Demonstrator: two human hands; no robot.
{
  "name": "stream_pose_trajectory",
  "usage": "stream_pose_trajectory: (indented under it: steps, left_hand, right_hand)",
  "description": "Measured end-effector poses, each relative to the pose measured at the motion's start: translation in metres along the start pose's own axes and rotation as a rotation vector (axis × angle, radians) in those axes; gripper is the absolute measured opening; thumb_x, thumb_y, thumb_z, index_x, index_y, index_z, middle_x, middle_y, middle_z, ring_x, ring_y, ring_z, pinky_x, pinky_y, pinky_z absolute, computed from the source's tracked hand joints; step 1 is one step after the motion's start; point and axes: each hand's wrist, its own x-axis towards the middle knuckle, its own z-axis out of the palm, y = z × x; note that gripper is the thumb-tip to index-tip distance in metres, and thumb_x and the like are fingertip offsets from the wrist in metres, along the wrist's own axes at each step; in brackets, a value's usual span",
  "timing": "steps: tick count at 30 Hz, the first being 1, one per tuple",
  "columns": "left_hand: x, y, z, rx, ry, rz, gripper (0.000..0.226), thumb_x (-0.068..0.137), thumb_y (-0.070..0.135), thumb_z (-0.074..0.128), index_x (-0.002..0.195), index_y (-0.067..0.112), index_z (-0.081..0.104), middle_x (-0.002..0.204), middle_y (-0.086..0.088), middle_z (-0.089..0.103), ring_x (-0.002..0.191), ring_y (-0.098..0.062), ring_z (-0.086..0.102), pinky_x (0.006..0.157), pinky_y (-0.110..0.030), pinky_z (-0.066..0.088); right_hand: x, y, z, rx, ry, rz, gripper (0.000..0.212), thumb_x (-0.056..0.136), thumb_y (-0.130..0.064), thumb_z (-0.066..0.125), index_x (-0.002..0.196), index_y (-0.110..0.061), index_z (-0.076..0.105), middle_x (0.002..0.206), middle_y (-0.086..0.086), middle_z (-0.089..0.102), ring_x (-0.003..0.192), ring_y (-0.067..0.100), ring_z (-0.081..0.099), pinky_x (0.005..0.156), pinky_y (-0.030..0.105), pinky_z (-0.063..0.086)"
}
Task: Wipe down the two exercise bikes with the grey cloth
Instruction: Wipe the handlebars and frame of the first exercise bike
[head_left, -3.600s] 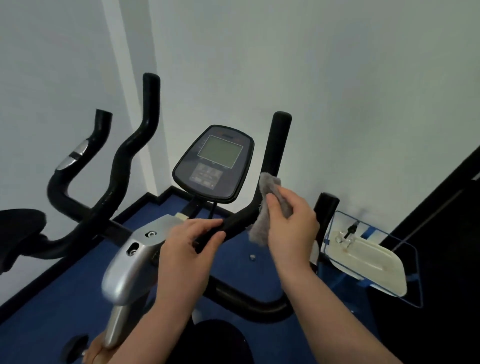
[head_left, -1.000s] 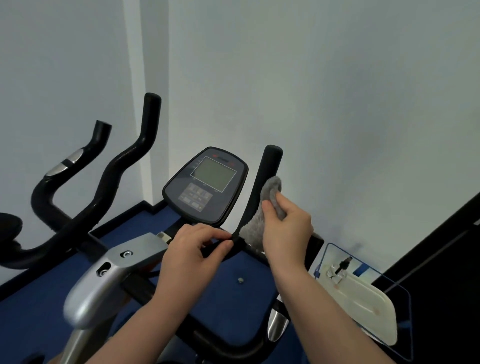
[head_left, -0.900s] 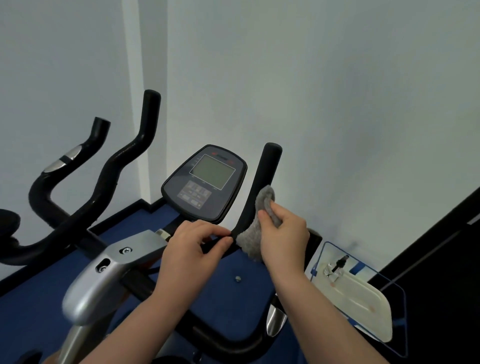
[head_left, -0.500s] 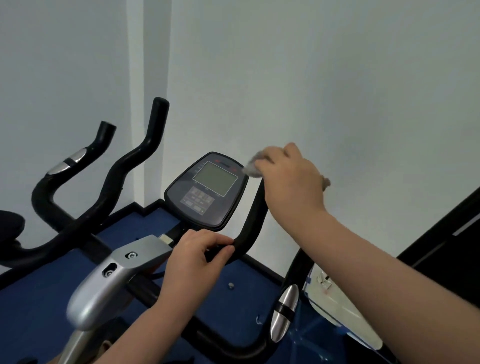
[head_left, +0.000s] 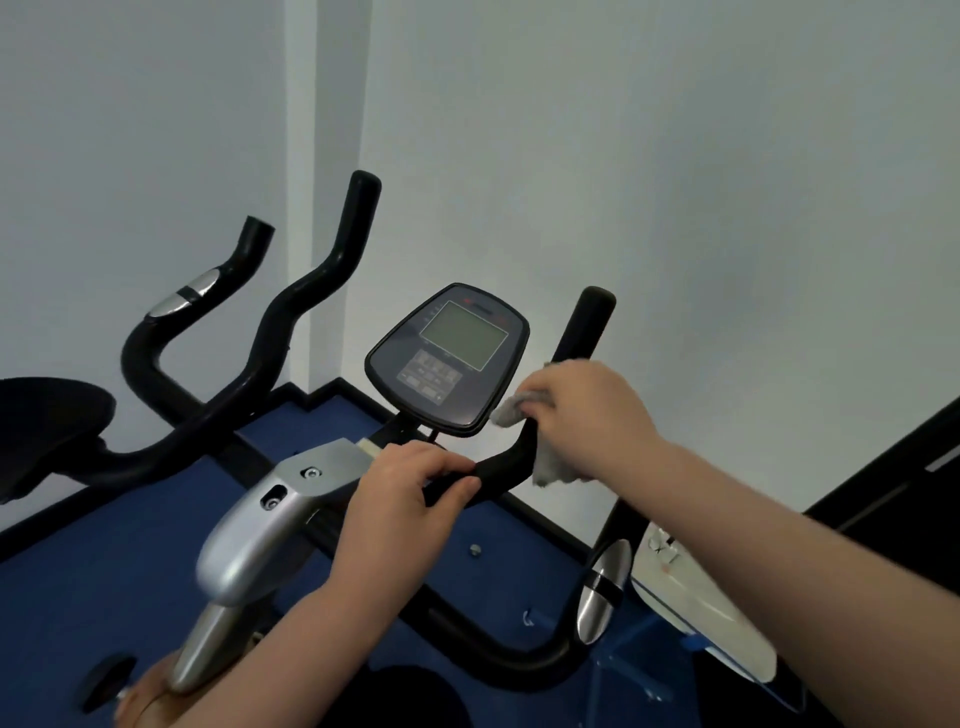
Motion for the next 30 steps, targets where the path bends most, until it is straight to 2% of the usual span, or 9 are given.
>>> stream_pose_trajectory:
  steps: [3,7,12,16,20,22,24,27,30]
  left_hand:
    - [-0.006,-0.002,-0.007,0.016,0.014,-0.012,0.012,0.077,0.025,0.074,0.087,0.030,0.072,0.084,0.022,0.061,0.089,0.001,0.054,0.077,-0.021,0.045]
    - [-0.008,-0.001,-0.009,0.019,0.020,-0.027,0.013,0.078,0.025,0.074,0.090,0.028,0.073,0.086,0.020,0.063,0.089,-0.001,0.056,0.079,-0.027,0.049]
    - [-0.014,-0.004,-0.013,0.014,0.044,-0.048,0.015,0.078,0.023,0.074,0.093,0.024,0.073,0.087,0.015,0.065,0.089,-0.008,0.059,0.082,-0.033,0.049]
    - [-0.015,-0.006,-0.016,-0.004,0.035,-0.074,0.017,0.078,0.022,0.073,0.094,0.023,0.073,0.088,0.013,0.067,0.088,-0.008,0.061,0.081,-0.036,0.051]
    - [-0.026,-0.007,-0.021,0.012,0.056,-0.151,0.018,0.076,0.022,0.075,0.094,0.027,0.073,0.084,0.014,0.066,0.083,-0.006,0.062,0.079,-0.036,0.053]
    - [-0.036,-0.006,-0.026,0.019,0.078,-0.187,0.019,0.076,0.023,0.075,0.094,0.028,0.072,0.085,0.014,0.066,0.082,-0.006,0.062,0.079,-0.037,0.054]
    - [-0.044,-0.003,-0.028,0.048,0.093,-0.202,0.019,0.077,0.023,0.074,0.094,0.030,0.071,0.085,0.015,0.066,0.082,-0.005,0.062,0.078,-0.036,0.053]
    - [-0.054,0.000,-0.031,0.078,0.132,-0.256,0.018,0.079,0.023,0.072,0.095,0.032,0.070,0.087,0.017,0.065,0.083,-0.002,0.061,0.078,-0.030,0.053]
    - [-0.063,0.003,-0.036,0.139,0.127,-0.289,0.019,0.081,0.025,0.070,0.098,0.034,0.069,0.089,0.022,0.063,0.085,0.004,0.058,0.079,-0.021,0.048]
  right_hand:
    - [0.006,0.006,-0.014,-0.037,0.231,-0.161,0.021,0.085,-0.013,0.061,0.093,-0.030,0.070,0.102,-0.006,0.062,0.094,0.018,0.050,0.059,0.032,0.048]
    - [-0.003,0.004,0.010,-0.232,0.040,-0.176,0.028,0.087,-0.008,0.056,0.109,-0.024,0.064,0.116,-0.001,0.046,0.110,0.017,0.041,0.060,0.027,0.038]
    - [-0.035,-0.010,0.028,0.274,0.229,0.114,0.018,0.093,-0.020,0.055,0.095,-0.018,0.073,0.097,-0.004,0.051,0.093,0.015,0.053,0.074,0.022,0.040]
    - [-0.066,-0.045,0.041,0.480,0.222,0.137,0.016,0.088,-0.019,0.063,0.098,-0.025,0.074,0.091,-0.009,0.052,0.085,0.007,0.052,0.072,0.006,0.036]
    - [-0.047,-0.014,0.014,0.553,0.271,0.173,0.019,0.083,-0.018,0.069,0.099,-0.027,0.074,0.090,-0.005,0.060,0.084,0.008,0.056,0.075,0.016,0.040]
    - [-0.040,0.000,0.009,0.464,0.326,0.224,0.021,0.084,-0.021,0.068,0.104,-0.024,0.072,0.097,-0.002,0.062,0.091,0.015,0.058,0.081,0.023,0.042]
    - [-0.042,0.000,0.021,0.333,0.291,0.249,0.023,0.088,-0.022,0.061,0.110,-0.020,0.068,0.097,0.001,0.061,0.090,0.020,0.057,0.076,0.027,0.040]
    - [-0.052,-0.009,0.035,0.339,0.310,0.238,0.022,0.093,-0.022,0.055,0.109,-0.017,0.069,0.085,-0.002,0.050,0.072,0.015,0.047,0.065,0.024,0.031]
    - [-0.069,-0.026,0.041,0.377,0.309,0.147,0.017,0.092,-0.020,0.056,0.099,-0.015,0.071,0.084,-0.004,0.047,0.067,0.012,0.045,0.063,0.020,0.030]
